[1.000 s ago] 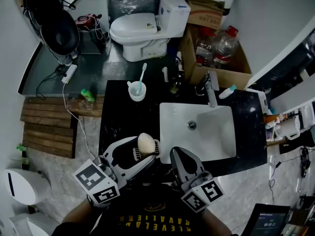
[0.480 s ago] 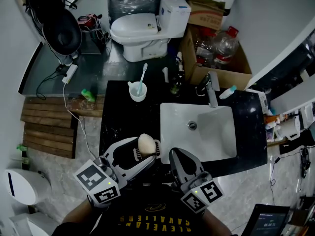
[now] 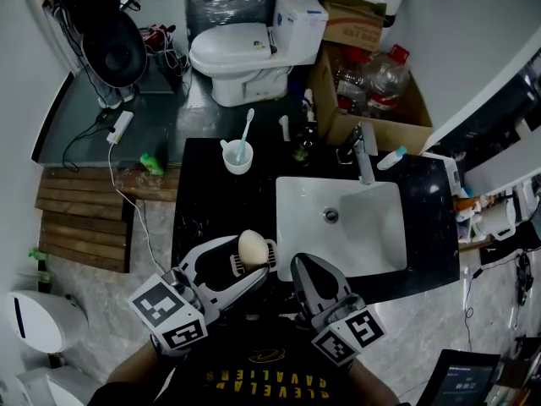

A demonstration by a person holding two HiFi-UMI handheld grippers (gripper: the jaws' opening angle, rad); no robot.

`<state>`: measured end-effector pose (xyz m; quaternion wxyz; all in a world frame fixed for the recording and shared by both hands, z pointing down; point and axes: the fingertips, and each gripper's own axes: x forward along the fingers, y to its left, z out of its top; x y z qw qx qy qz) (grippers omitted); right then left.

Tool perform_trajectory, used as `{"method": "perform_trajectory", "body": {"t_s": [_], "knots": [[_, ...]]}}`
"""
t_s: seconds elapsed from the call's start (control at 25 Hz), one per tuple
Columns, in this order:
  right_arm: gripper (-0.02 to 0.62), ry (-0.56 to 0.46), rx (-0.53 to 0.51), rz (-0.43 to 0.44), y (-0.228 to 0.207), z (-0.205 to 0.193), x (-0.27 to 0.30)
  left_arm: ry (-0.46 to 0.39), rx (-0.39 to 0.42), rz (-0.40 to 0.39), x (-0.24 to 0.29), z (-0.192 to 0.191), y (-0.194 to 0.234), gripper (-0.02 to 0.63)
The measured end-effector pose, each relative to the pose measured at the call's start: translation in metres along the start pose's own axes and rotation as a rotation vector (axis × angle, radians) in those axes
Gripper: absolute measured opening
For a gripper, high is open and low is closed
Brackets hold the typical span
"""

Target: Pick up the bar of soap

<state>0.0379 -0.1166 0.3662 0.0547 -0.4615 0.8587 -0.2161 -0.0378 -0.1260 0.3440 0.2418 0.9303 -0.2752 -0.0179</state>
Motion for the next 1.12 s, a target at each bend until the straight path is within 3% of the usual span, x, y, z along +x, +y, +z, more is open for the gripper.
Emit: {"method": "perform_trajectory", "body": {"t_s": [1.12], "knots": [[0.017,0.000,-0.003,-0.028,0.012,-0.007,0.000,0.015,-0.002,-0.016,-0.015,-0.004,0.006,0.267]]}}
